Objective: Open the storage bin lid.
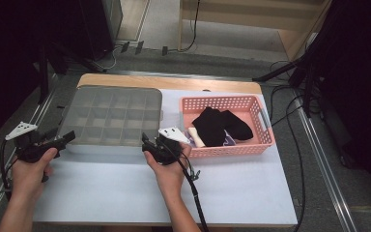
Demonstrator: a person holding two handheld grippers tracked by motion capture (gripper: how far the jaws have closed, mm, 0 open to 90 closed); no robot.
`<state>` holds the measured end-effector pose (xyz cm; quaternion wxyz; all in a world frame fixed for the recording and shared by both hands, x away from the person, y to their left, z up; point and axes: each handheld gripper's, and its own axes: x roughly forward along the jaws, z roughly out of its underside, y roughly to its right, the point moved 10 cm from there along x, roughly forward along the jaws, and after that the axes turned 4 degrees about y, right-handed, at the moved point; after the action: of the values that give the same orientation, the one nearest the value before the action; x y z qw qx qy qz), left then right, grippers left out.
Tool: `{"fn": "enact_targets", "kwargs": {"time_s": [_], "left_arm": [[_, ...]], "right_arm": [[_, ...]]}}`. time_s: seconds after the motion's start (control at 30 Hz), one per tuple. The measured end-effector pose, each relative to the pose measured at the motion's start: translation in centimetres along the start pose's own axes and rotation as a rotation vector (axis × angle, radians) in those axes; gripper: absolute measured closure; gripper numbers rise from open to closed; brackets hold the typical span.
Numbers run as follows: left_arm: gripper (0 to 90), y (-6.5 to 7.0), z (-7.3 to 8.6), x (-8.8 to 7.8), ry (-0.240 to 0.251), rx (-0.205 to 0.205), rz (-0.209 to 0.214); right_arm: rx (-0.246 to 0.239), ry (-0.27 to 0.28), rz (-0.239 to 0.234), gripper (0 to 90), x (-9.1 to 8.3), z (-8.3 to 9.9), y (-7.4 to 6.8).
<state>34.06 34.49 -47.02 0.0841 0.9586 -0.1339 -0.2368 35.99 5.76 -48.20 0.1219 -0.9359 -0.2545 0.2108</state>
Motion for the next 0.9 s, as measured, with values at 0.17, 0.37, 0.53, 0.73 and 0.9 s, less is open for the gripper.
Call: {"fn": "enact_targets", "kwargs": {"time_s": [0.17,0.37,0.53,0.73,0.9], "left_arm": [[34.1,-0.2,-0.1,-0.2,0.011,-0.027,0.016],[33.0,-0.2,-0.3,-0.4,0.025,-0.037,0.028],[32.9,-0.2,-0.5,-0.6,0.035,-0.042,0.037],[32.3,-0.1,-0.9,-1.0,0.049,-0.038,0.057],[30.7,-0.1,-0.9,-0.9,0.056,-0.049,0.056]], "right_arm": [[0.045,0.010,-0.018,41.6,-0.1,-0.1,0.2],[0.036,0.026,-0.023,41.2,-0.3,-0.1,0.0],[0.030,0.040,-0.019,41.1,-0.5,-0.4,-0.1],[0.049,0.059,-0.024,39.6,-0.8,-0.7,-0.3],[0.043,0.079,-0.037,40.8,-1.1,-1.0,-0.6]]}}
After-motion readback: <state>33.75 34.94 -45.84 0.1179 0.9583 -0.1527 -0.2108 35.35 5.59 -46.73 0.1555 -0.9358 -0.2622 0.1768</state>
